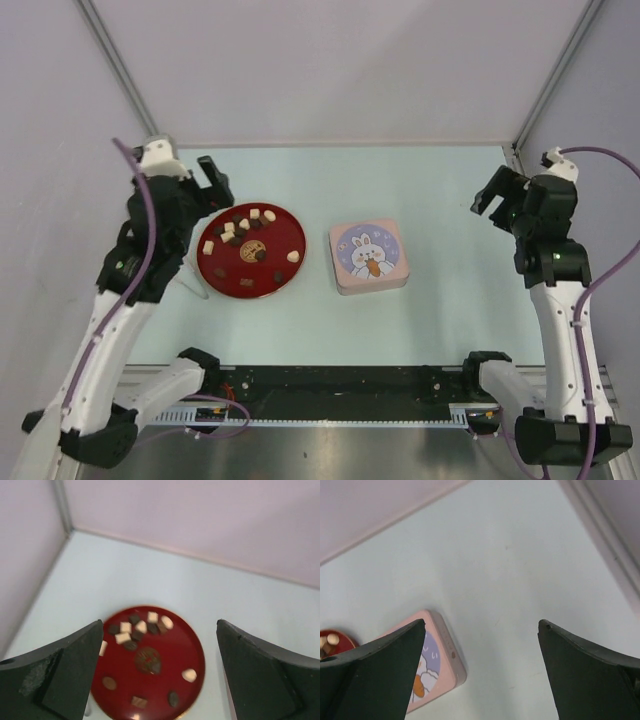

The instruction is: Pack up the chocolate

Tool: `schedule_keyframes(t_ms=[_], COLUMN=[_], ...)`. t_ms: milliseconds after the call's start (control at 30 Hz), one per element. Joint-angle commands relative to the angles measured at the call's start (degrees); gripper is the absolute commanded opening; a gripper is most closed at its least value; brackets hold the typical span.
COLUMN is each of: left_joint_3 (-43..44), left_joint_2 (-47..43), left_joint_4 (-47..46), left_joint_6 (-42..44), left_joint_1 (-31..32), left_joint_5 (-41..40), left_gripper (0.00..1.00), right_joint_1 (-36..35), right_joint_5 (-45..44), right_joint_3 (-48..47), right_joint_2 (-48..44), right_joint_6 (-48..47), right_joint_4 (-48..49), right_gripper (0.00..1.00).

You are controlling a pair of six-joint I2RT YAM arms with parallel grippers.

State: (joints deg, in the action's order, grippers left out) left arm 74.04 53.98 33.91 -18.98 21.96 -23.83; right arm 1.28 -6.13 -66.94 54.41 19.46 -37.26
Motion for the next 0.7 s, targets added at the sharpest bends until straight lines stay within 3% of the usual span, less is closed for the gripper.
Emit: schedule_keyframes(t_ms=[0, 267, 433, 667], left_joint_3=[4.79, 2.08, -2.58, -2.15], left_joint_2=[-7.38, -20.74, -27.60, -27.96], left_joint_4=[-0.07, -12.19, -19.84, -20.11], left_joint_6=[11.41, 22.31, 24.25, 26.01], left_joint_1=[-0.25, -0.25, -0.25, -0.25], left_joint_5=[-15.44, -17.13, -16.42, -17.12], left_gripper=[1.00, 1.00, 1.00, 1.00], right_joint_1=[-0.57, -4.88, -5.32, -5.41], right_joint_5=[-8.80, -16.63, -17.60, -17.16], right_joint_3=[-7.49, -11.20, -11.20, -11.02], right_joint_2=[-3.43, -9.05, -10.91, -10.12], right_joint_6=[-4.43, -10.75, -12.69, -12.26], right_joint_4=[0.95, 8.51, 13.25, 14.49], right_gripper=[1.00, 1.00, 1.00, 1.00])
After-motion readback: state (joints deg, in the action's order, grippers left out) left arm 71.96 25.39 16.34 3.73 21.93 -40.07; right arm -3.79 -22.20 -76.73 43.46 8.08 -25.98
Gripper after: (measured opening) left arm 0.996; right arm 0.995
